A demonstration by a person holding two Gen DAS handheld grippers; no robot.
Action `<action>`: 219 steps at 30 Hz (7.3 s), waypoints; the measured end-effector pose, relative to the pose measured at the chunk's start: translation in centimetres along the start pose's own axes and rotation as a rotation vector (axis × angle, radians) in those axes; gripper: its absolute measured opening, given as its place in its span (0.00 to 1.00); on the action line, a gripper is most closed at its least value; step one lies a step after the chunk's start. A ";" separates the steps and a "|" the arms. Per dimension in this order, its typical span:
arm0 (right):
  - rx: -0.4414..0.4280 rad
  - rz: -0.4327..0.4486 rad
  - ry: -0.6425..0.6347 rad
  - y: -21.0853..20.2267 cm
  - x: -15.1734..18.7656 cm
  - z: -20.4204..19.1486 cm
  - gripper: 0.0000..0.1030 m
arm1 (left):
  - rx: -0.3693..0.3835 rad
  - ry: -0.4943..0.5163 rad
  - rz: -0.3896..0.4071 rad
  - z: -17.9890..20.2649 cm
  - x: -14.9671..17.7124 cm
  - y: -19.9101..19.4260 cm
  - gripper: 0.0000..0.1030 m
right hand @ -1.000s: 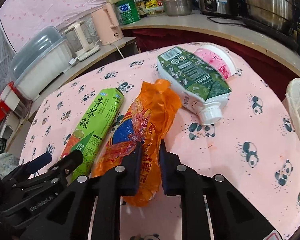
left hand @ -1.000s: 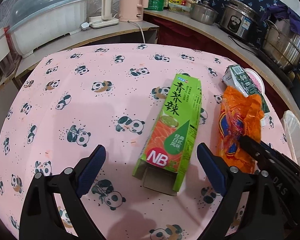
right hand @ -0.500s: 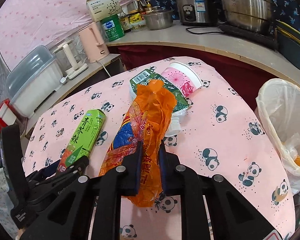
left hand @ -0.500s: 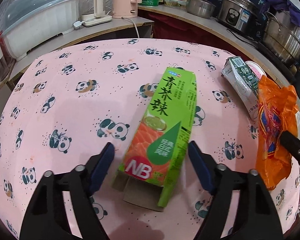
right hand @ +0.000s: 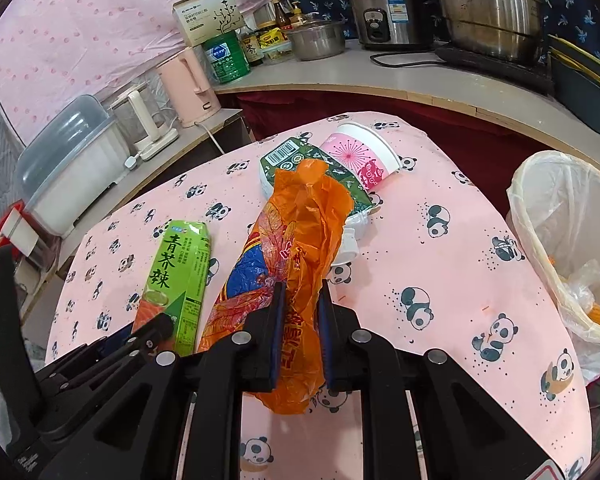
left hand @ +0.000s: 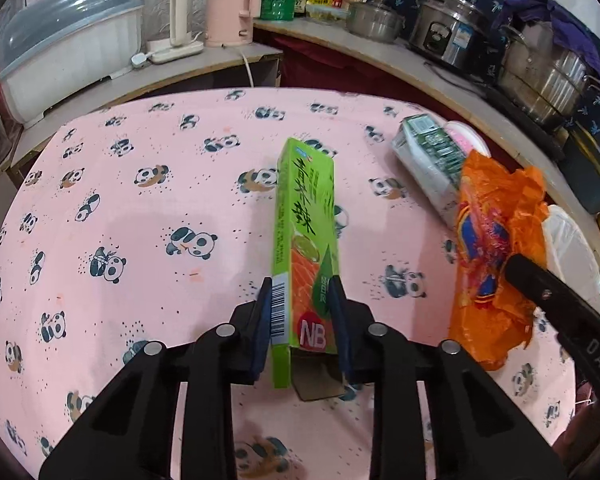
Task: Collect trash
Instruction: 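Grasp the orange printed bag with the right tool while the left tool grasps the green NB carton, then lift and carry the green carton and orange bag over the bin, then open the left tool to drop the green carton while the right tool releases the orange bag, then move both open tools back over the squeeze pouch and pink cup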
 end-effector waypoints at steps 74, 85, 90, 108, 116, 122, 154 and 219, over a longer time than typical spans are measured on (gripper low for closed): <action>0.049 0.058 0.160 -6.1 0.8 12.5 0.14 | 0.076 0.103 -0.114 13.5 5.9 -0.2 0.50; 0.053 0.098 0.165 -8.3 -0.2 13.4 0.14 | 0.139 0.133 -0.062 16.9 4.6 -2.9 0.47; 0.063 0.126 0.182 -9.6 -1.0 14.8 0.14 | 0.177 0.150 -0.083 19.1 4.3 -3.2 0.23; 0.133 0.182 0.249 -12.0 -2.3 21.2 0.14 | 0.236 0.253 -0.020 25.4 2.6 -4.6 0.21; 0.185 0.224 0.305 -13.4 -3.2 25.4 0.14 | 0.293 0.313 0.007 30.6 0.6 -4.8 0.22; 0.221 0.230 0.348 -13.5 -3.1 28.2 0.14 | 0.340 0.350 -0.021 33.9 0.8 -3.4 0.22; 0.266 0.201 0.380 -10.1 -3.2 30.9 0.16 | 0.319 0.310 0.008 34.0 -1.9 0.1 0.52; -0.019 -0.027 0.011 2.3 -1.8 4.0 0.38 | -0.074 0.004 0.069 4.0 -4.5 -0.1 0.78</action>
Point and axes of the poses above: each gripper's, at about its wrist camera, not at the fingertips, and y roughly the way its jaws point, z to its right, x to its underside, the point moved 10 cm from there along y, roughly the way its jaws point, and after that the axes turned 6 degrees about z, right-handed, at the moved point
